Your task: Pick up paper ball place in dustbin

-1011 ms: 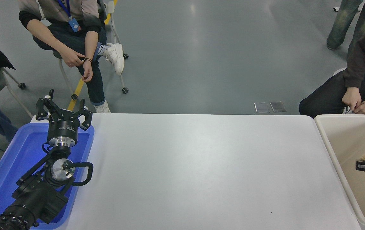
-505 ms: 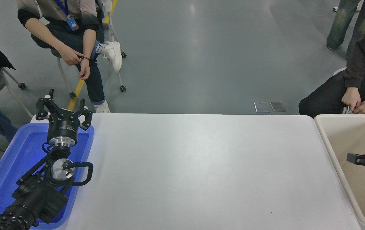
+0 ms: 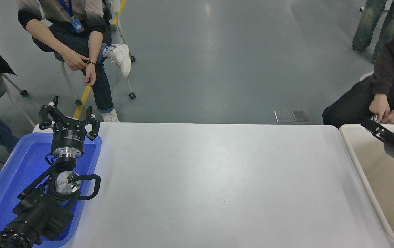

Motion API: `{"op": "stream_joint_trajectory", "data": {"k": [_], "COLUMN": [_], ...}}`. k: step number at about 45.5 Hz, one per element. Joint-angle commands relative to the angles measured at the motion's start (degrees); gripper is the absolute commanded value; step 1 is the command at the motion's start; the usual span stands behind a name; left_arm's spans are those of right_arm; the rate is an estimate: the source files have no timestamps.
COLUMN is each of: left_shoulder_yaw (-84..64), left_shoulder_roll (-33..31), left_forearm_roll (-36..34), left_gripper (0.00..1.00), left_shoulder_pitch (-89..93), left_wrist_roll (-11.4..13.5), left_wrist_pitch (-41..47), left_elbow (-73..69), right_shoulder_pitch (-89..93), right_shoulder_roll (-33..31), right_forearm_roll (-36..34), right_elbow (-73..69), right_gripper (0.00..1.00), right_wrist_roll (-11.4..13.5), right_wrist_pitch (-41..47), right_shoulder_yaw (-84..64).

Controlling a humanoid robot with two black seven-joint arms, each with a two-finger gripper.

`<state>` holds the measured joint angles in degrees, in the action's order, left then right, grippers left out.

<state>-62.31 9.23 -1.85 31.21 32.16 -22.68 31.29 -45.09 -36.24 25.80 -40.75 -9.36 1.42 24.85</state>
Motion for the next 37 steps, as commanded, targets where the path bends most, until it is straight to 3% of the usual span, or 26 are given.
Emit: {"op": "stream_joint_trajectory", "data": {"k": [1, 15, 22, 31, 37], "left_shoulder_yaw": [0.0, 0.0, 0.0, 0.0, 0.0], "left_shoulder_roll": [0.0, 0.0, 0.0, 0.0, 0.0], "left_forearm_roll": [0.0, 0.0, 0.0, 0.0, 0.0], "left_gripper": [0.99, 0.99, 0.99, 0.99, 0.99], "left_shoulder_pitch": [0.0, 0.1, 0.0, 0.0, 0.0], "left_wrist_roll": [0.0, 0.0, 0.0, 0.0, 0.0], "left_wrist_pitch": [0.0, 0.0, 0.0, 0.0, 0.0], "left_elbow": [0.0, 0.0, 0.0, 0.0, 0.0], "right_shoulder_pitch": [4.7, 10.5, 12.3, 13.1, 13.3], "right_shoulder_roll": [5.6, 17.4, 18.7, 18.8, 18.8], "right_forearm_roll": [-18.1, -34.2, -38.6, -39.4, -39.4], "right_elbow": [-10.4, -6.7, 0.9, 12.4, 13.7], "right_gripper": [1.00, 1.00, 1.00, 1.00, 1.00], "right_wrist_roll": [-0.2, -0.9, -0.8, -0.7, -0.7], "right_wrist_pitch": [0.6, 8.2, 16.8, 26.8, 28.9], "right_shoulder_yaw": [15.2, 26.1, 26.8, 26.7, 26.5]}}
